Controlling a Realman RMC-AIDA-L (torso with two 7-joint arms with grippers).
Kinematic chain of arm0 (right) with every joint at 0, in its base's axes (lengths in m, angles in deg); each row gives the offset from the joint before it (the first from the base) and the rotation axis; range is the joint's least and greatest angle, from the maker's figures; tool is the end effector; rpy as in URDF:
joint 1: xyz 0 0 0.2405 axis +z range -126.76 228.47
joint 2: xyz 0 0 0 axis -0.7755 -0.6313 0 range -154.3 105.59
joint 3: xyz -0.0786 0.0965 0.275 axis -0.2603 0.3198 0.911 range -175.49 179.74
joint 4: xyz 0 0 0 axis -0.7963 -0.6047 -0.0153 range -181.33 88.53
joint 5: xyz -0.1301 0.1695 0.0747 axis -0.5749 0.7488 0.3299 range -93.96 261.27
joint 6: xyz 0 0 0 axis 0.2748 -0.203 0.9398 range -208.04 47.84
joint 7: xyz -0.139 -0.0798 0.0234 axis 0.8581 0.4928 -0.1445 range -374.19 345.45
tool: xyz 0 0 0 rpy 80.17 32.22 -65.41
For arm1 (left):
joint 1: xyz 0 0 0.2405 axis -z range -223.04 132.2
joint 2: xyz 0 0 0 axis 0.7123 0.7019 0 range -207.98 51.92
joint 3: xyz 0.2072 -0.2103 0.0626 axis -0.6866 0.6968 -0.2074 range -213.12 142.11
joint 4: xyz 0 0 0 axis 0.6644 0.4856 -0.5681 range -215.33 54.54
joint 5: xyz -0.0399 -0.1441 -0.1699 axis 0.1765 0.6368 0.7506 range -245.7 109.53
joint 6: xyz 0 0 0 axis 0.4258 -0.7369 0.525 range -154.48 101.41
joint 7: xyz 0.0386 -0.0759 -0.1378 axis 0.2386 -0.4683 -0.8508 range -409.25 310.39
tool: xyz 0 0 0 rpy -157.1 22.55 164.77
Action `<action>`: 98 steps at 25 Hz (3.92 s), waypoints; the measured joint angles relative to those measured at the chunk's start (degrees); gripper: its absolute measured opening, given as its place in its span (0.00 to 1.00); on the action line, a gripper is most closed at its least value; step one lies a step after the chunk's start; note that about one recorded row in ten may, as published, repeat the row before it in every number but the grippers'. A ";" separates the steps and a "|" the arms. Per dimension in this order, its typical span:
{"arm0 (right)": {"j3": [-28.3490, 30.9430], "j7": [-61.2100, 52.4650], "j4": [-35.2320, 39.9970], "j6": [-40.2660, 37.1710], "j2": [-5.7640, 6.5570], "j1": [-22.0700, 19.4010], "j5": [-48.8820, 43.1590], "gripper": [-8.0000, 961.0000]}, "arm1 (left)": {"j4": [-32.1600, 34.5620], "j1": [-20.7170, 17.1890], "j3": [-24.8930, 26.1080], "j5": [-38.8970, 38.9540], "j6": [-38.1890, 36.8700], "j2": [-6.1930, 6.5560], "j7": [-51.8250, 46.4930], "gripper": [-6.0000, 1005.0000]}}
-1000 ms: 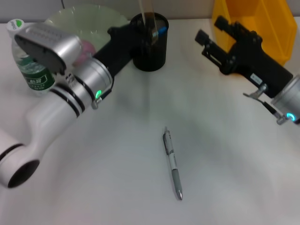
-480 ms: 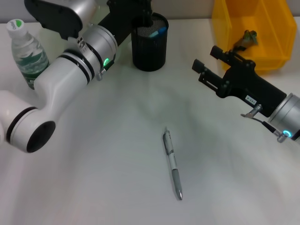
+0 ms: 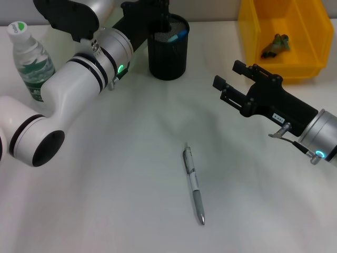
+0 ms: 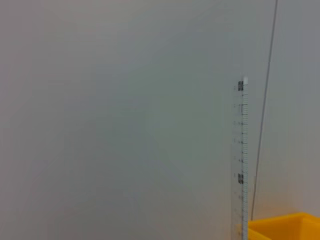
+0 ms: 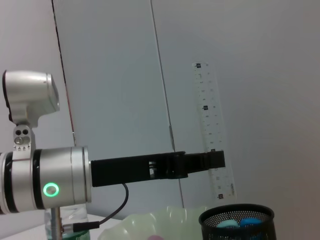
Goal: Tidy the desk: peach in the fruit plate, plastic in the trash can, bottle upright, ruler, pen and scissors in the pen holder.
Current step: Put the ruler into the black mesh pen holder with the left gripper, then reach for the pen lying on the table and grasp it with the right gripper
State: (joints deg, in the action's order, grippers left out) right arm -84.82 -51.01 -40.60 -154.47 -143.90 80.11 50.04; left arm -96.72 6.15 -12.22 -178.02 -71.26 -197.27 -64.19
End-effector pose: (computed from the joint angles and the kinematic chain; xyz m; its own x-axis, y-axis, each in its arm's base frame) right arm 0.3108 0.3585 -0.1021 0.6506 -0.1044 -0.7522 -0.5846 -0.7011 -0.4083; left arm -0.1927 0.4861 -0.1314 0.6771 0.1048 0.7284 0.6644 -0.5126 -0.5439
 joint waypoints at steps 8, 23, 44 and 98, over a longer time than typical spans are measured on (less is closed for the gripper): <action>0.03 0.00 0.00 0.03 0.11 0.13 -0.51 0.67 | -0.72 -0.29 0.52 -0.34 0.00 -0.03 3.47 0.13; 0.61 -7.02 0.60 -1.53 1.52 -1.14 -0.51 0.67 | 2.22 -7.39 0.67 -13.69 -13.18 1.07 -14.39 0.71; 0.63 -33.17 8.59 -11.83 10.34 -0.13 -20.57 0.65 | 31.61 -16.31 -15.81 -37.79 -56.30 3.89 -38.22 0.76; -17.90 -108.11 42.86 -4.54 -0.33 28.00 -98.28 0.59 | 35.66 -20.66 -23.46 -37.63 -58.12 3.49 -37.19 0.76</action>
State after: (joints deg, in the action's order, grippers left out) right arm -102.72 -159.13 2.26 -159.01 -144.23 108.11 -48.24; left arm -61.06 -14.51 -35.68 -215.65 -129.38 -193.78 -101.38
